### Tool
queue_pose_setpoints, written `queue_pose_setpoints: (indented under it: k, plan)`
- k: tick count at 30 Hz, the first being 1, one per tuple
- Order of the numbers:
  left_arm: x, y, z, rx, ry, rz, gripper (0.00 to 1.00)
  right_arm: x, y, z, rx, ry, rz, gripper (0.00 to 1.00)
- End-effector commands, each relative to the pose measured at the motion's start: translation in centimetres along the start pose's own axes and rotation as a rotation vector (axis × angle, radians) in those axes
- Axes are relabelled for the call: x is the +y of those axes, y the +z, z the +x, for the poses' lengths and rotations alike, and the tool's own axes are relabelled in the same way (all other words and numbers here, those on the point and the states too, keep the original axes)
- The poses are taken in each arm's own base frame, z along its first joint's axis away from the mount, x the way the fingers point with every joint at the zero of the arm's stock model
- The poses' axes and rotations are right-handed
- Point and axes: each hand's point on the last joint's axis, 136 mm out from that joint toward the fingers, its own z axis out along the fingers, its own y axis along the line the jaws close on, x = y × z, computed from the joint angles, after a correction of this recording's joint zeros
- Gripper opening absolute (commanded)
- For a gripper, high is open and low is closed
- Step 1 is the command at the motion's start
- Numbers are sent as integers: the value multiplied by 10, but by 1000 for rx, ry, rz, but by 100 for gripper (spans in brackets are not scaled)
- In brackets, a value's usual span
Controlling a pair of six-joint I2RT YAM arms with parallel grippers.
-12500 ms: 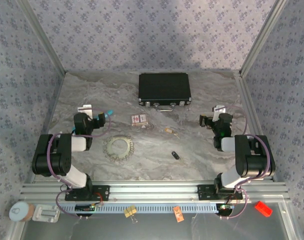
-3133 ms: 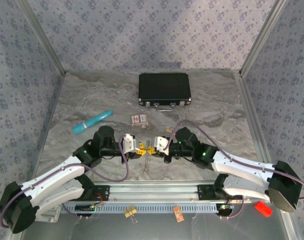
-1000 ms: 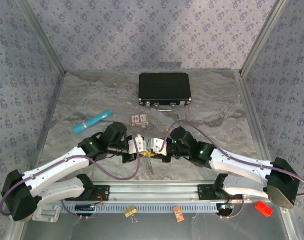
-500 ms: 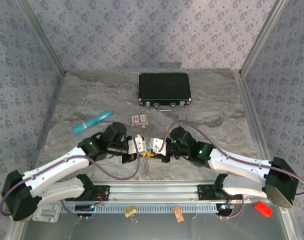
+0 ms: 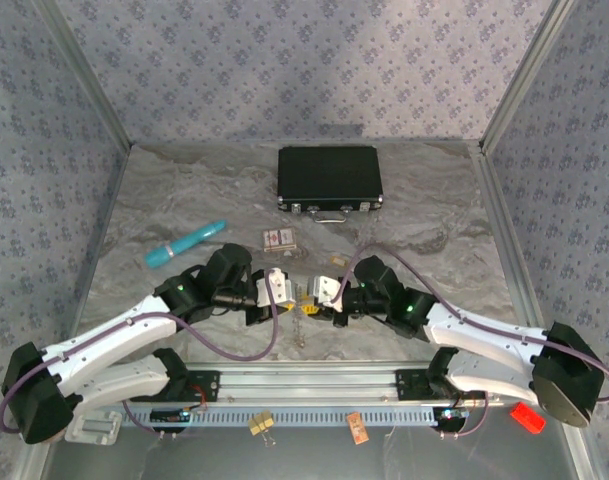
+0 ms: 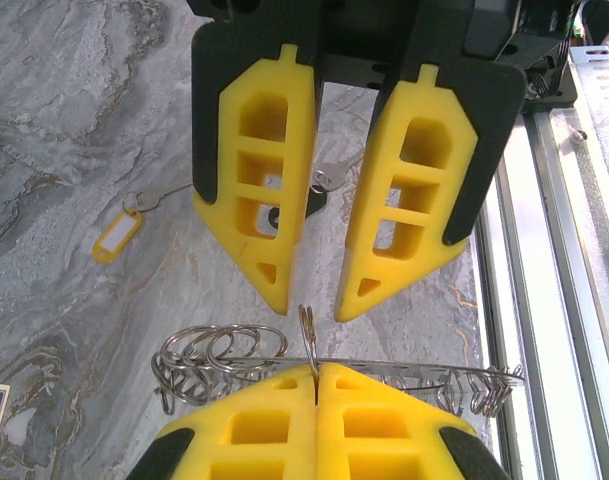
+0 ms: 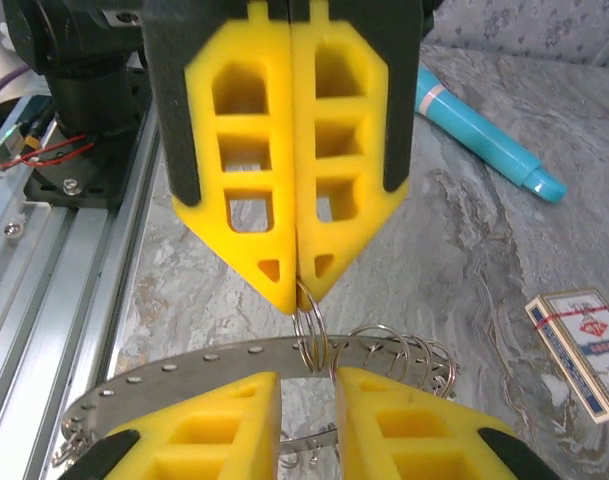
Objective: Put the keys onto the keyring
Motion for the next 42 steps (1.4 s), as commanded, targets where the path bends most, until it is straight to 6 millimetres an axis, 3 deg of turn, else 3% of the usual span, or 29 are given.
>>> queue_pose_setpoints:
  k: [1, 19, 24, 27, 29, 31, 36, 42]
  plan:
    - [-2, 0, -9, -46, 9, 8, 0, 1, 0, -10, -44, 5, -16, 22]
    - [-4, 1, -7, -38, 4, 17, 0, -2, 8, -18, -68, 5, -29, 17]
    - [-4, 1, -6, -34, 4, 20, 0, -2, 10, -19, -69, 9, -41, 12]
    - [-2, 1, -6, -32, 5, 10, 0, -1, 11, -19, -70, 10, -46, 2]
    - [3, 0, -3, -20, 1, -24, 16, -1, 11, -20, -75, 11, -47, 0]
    - [4, 0, 2, -21, 5, -44, 23, -2, 9, -20, -84, 15, -42, 0]
    - [19, -1, 1, -176, -28, -161, 25, -3, 3, -21, -112, 33, -44, 0]
    - [7, 1, -2, -322, -20, -132, 24, -2, -6, -28, -150, 48, -72, 0]
